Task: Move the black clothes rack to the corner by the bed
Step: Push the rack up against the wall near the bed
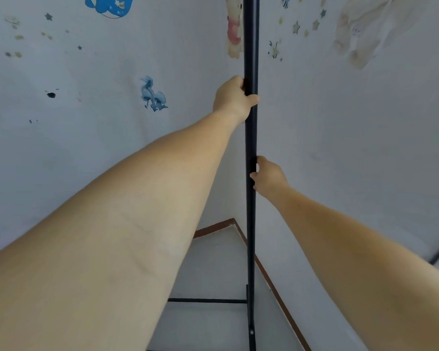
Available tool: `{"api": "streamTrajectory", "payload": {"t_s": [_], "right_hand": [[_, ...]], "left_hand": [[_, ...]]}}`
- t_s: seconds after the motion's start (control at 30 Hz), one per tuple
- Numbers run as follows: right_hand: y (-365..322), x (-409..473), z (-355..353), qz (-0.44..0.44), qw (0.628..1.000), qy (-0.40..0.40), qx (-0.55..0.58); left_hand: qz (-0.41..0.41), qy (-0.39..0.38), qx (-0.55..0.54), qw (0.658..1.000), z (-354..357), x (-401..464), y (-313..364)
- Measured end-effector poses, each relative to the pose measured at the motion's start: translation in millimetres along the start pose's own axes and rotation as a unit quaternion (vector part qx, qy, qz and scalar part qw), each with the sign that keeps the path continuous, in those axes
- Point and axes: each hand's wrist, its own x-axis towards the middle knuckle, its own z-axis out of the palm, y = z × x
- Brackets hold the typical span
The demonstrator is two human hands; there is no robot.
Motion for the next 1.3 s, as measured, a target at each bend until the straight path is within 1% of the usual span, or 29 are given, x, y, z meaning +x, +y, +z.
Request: {"api": "streamTrajectory", "payload": {"t_s": [0.33, 0.43, 0.57, 0.87, 1.07, 1.3], "right_hand": [[-6, 82, 22, -0.019, 1.000, 0.007, -0.004], [-8, 112, 28, -0.039, 0.999, -0.007, 0.008], [-15, 156, 37, -0.077, 0.996, -0.035, -0.005], [-37, 224, 71, -0.115, 0.990, -0.080, 0.009], [-54, 256, 89, -0.132, 0.987, -0.088, -0.001], [-77, 302, 116, -0.110, 0.991, -0.082, 0.002]], "left_hand": [[0.005, 0.028, 0.010, 1.000, 4, 83, -32], [-0.005, 0.043, 0.021, 0.999, 5, 109, -42], [-0.035, 0.069, 0.022, 0.997, -1, 145, -59], [-0.074, 0.132, 0.039, 0.988, -21, 197, -91], [-0.089, 0.141, 0.027, 0.986, -36, 227, -112], [-0.100, 0.127, 0.009, 0.987, -57, 272, -141]]}}
